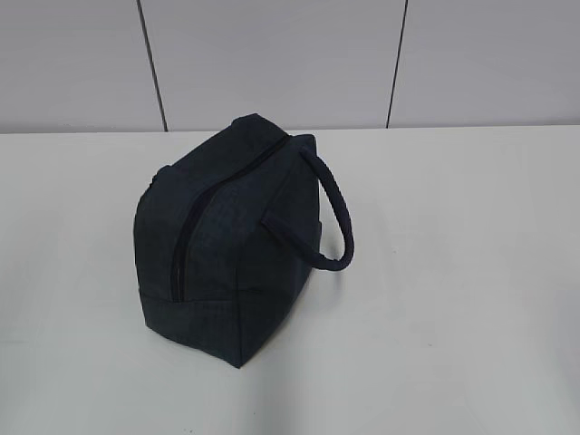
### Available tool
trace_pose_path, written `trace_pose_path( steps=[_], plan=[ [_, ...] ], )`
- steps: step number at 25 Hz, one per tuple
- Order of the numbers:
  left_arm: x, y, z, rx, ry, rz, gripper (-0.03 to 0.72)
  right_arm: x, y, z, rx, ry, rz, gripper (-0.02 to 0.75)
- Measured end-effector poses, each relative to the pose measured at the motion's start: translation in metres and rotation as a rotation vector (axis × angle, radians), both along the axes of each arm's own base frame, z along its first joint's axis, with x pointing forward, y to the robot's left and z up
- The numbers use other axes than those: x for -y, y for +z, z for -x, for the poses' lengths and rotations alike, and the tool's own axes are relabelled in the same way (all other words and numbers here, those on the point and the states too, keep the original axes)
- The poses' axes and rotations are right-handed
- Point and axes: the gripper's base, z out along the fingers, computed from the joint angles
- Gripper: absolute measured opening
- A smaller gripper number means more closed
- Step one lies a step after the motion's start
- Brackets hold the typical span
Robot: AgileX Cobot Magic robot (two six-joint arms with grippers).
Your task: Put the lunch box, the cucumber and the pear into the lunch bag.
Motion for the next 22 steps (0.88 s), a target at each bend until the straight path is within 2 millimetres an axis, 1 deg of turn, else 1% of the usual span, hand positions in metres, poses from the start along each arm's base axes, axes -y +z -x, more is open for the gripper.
trace_pose_path(
  steps=[6,11,22],
  plan=[
    [-0.003,-0.002,0.02,0.115,0.014,0.017,0.127,0.004,0.0,0.013,0.084,-0.001,-0.029,0.372],
    [-0.004,-0.006,0.02,0.094,0.049,0.065,0.127,0.005,-0.001,0.015,0.094,-0.001,-0.032,0.372],
    [-0.006,-0.006,0.02,0.091,0.083,0.08,0.129,0.005,-0.001,0.015,0.094,-0.002,-0.032,0.372]
  ],
)
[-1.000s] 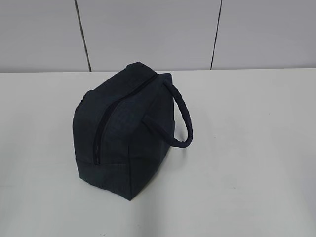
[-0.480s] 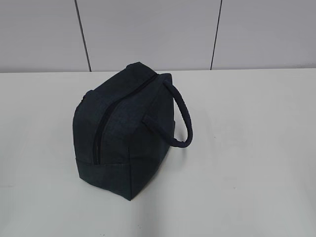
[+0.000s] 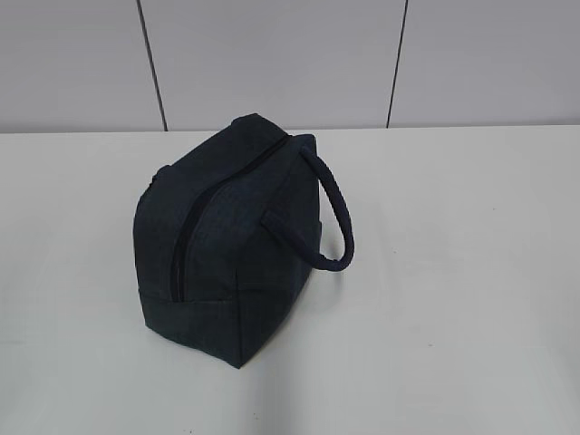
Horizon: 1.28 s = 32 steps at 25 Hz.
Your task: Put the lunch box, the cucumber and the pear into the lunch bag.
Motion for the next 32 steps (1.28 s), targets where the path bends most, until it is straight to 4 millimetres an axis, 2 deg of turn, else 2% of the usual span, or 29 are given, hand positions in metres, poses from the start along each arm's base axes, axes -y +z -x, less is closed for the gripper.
trace_pose_path(
  steps=[6,9,13,20,32],
  plan=[
    [-0.0001,0.0,0.0,0.0,0.001,0.001,0.144,0.0001,-0.0001,0.0003,0.002,0.0,-0.001,0.377],
    [-0.0001,0.0,0.0,0.0,0.001,0.001,0.157,0.0001,-0.0001,0.0003,0.002,0.0,-0.001,0.446],
    [-0.0001,0.0,0.0,0.0,0.001,0.001,0.162,0.0001,-0.0001,0.0003,0.001,-0.001,-0.003,0.482],
    [0.0019,0.0001,0.0003,-0.002,-0.013,0.02,0.162,-0.0038,-0.001,0.0016,-0.02,0.018,-0.054,0.487],
    [0.002,0.0001,0.0003,-0.003,-0.014,0.021,0.162,-0.0027,-0.0009,0.0013,-0.017,0.01,-0.043,0.487]
  ],
)
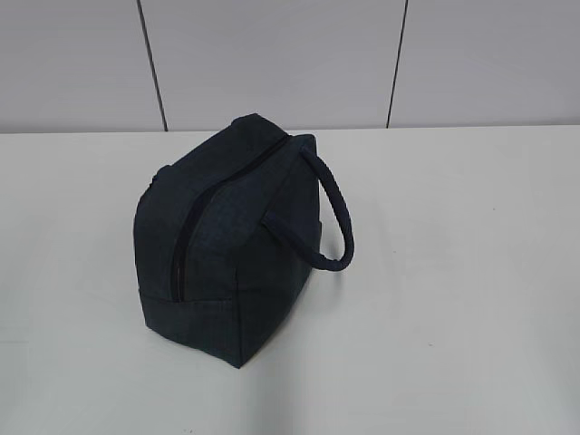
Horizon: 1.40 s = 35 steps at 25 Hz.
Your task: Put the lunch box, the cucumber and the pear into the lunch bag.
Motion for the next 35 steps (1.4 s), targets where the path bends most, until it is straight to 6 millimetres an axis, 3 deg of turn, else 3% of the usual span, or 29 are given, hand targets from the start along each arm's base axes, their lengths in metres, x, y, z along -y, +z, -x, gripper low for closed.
trace_pose_path(
  steps=[12,23,35],
  plan=[
    [0.0001,0.0,0.0,0.0,0.002,0.0,0.162,0.0,0.0,0.0,0.0,-0.002,0.0,0.487],
    [0.0009,0.0,-0.0001,0.0,0.04,0.003,0.162,-0.0025,0.0,0.0033,0.0,-0.266,-0.001,0.487],
    [0.0009,0.0,-0.0001,0.0,0.04,0.003,0.162,-0.0027,0.0,0.0034,0.0,-0.275,-0.001,0.487]
  ],
)
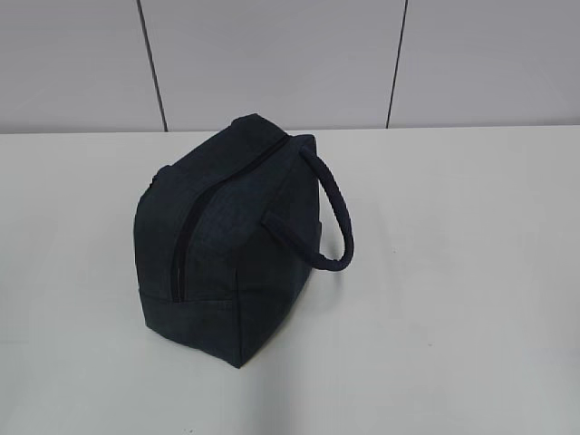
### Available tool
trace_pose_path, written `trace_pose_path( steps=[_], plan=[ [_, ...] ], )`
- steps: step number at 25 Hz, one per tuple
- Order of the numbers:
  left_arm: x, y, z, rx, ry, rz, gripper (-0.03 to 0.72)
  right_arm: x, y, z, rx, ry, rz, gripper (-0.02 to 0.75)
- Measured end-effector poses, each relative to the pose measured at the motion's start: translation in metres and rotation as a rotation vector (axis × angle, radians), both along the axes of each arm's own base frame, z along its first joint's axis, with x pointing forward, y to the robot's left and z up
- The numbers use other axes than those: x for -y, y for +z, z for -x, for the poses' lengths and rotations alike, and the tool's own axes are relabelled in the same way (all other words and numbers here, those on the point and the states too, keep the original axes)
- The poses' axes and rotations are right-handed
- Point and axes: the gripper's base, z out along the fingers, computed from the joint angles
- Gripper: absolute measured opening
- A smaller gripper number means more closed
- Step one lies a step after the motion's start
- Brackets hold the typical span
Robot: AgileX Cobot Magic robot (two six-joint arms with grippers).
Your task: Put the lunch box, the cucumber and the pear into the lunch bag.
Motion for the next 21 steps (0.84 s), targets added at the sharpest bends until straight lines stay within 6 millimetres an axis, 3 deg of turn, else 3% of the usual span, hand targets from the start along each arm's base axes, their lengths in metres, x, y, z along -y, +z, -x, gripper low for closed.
trace_pose_path(
  steps=[21],
  plan=[
    [0.0001,0.0,0.0,0.0,0.0,0.001,0.162,0.0,0.0,0.0,0.0,-0.002,0.0,0.487]
  ],
)
